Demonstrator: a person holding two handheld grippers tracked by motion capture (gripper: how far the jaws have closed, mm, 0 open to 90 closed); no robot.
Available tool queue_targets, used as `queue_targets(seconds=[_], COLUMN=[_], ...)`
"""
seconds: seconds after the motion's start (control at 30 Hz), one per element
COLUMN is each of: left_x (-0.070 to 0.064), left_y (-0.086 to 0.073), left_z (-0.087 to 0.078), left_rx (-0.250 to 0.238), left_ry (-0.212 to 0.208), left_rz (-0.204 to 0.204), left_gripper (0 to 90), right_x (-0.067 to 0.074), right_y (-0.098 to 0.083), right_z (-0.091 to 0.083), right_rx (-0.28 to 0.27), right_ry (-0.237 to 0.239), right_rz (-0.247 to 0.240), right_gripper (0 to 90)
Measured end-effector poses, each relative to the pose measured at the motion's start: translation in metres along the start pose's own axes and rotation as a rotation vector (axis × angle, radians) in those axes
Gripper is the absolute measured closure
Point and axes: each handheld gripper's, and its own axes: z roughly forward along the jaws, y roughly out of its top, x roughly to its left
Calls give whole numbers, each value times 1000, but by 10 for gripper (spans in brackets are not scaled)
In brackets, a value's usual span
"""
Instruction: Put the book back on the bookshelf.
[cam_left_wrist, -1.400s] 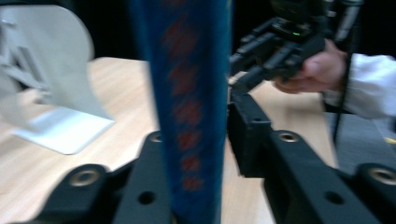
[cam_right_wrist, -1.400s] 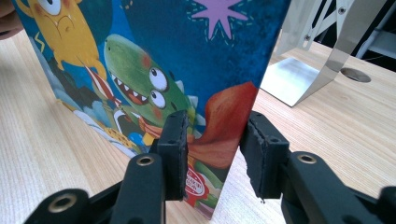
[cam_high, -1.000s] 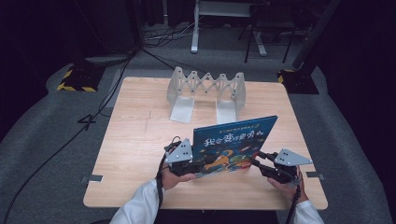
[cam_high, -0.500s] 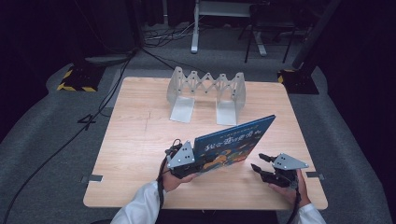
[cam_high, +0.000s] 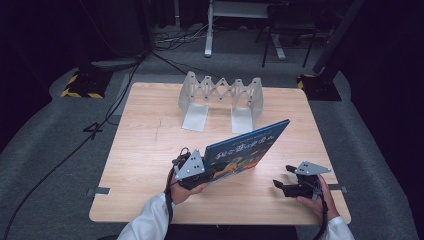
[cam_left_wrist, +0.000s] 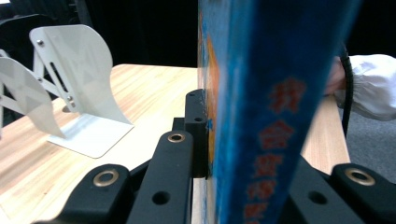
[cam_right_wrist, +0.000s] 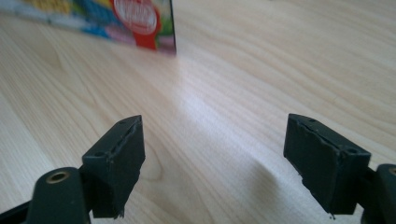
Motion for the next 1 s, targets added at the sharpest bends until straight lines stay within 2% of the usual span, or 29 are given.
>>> queue_targets(seconds=[0.1, 0.17, 0.3, 0.63, 1.0], left_x=[2, 4, 9, 15, 26], left_y=[1, 2, 3, 4, 8], left_z=[-3, -5, -10, -18, -30], left_rx=[4, 7, 9, 15, 35], left_ry=[19, 32, 66, 105, 173], left_rz=[10, 8, 11, 2, 26], left_gripper=[829, 829, 829, 830, 830], right_x=[5, 6, 5, 3, 3], right_y=[0, 0, 0, 0, 0], right_z=[6, 7, 7, 8, 8], right_rx=[41, 41, 43, 48, 48], right_ry=[-12, -13, -10, 0, 4], right_rz=[-34, -39, -20, -3, 1], right_gripper=[208, 205, 204, 210, 211])
